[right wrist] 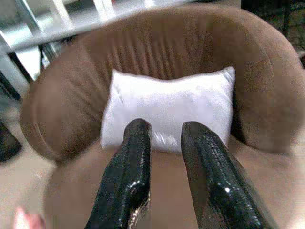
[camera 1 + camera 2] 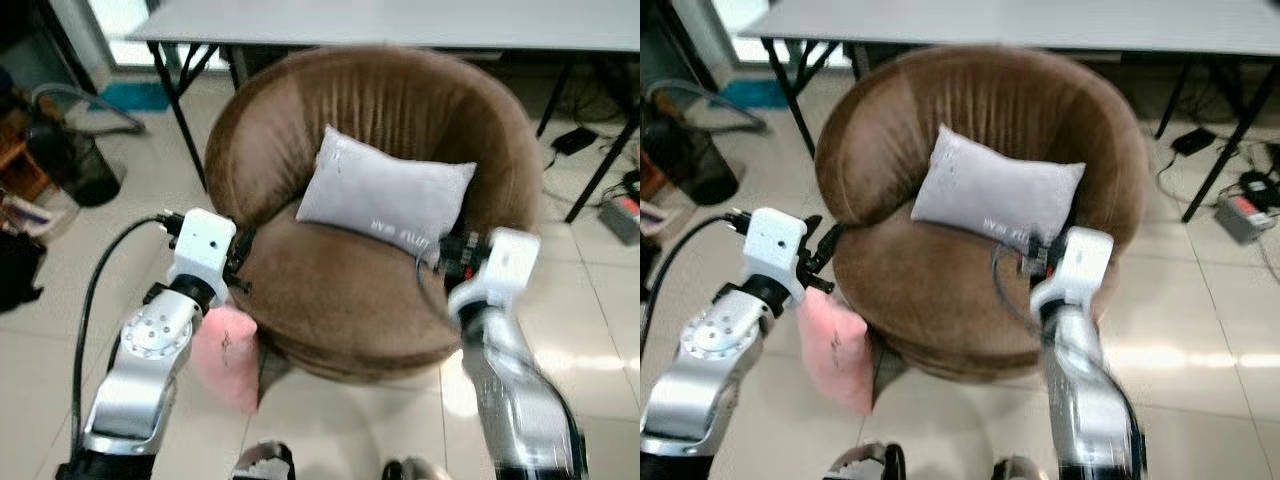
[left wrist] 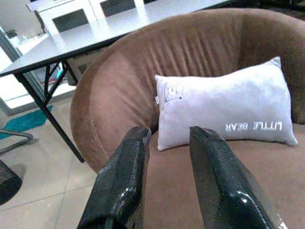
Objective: Move the pillow to the sofa from floor
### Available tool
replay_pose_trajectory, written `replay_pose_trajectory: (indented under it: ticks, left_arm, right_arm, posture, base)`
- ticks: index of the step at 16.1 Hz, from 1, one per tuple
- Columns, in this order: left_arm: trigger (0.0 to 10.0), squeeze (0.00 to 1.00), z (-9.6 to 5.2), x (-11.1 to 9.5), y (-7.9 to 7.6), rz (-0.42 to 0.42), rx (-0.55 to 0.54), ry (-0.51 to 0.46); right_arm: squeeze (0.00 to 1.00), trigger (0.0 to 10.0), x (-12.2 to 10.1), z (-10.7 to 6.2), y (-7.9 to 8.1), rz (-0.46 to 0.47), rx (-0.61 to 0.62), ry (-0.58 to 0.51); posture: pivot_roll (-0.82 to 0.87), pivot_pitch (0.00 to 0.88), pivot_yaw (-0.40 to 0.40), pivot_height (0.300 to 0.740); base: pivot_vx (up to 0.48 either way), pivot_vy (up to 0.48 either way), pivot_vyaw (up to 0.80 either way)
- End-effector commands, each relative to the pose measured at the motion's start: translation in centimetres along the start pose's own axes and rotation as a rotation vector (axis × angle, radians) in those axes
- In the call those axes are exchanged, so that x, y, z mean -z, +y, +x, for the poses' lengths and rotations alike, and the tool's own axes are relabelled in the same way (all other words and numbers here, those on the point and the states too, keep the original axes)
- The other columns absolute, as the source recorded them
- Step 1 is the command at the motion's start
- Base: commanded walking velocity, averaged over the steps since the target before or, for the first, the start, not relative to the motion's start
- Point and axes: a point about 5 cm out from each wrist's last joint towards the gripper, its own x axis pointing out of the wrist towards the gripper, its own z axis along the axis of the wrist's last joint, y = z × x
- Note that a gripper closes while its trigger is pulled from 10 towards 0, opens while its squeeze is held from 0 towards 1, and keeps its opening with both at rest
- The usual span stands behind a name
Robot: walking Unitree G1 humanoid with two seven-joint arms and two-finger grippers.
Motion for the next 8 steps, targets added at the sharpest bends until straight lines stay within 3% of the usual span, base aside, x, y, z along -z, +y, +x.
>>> replay_pose_trajectory:
  ticks: [1, 3, 8]
  left_arm:
    - [10.0, 0.00, 0.1, 0.9, 0.5, 0.018, -0.049, 0.031]
    - [10.0, 0.00, 0.5, 1.4, 0.7, 0.016, -0.087, 0.041]
    - [10.0, 0.00, 1.2, 0.6, 0.0, 0.037, -0.059, -0.001]
  right_arm:
    - [0.00, 10.0, -0.5, 0.0, -0.2, -0.043, 0.034, 0.008]
    - [0.00, 10.0, -1.0, -0.3, -0.3, -0.025, 0.049, 0.028]
    - [0.00, 10.0, -0.5, -0.3, 0.3, -0.049, 0.000, 0.080]
  posture:
    - [-0.04, 0.010, 0.080, 0.740]
    - [-0.04, 0.008, 0.071, 0.740]
    - [-0.02, 0.025, 0.035, 0.740]
  base:
    - [0.000, 0.375, 0.00]
    - [0.000, 0.379, 0.00]
    - [0.000, 0.382, 0.00]
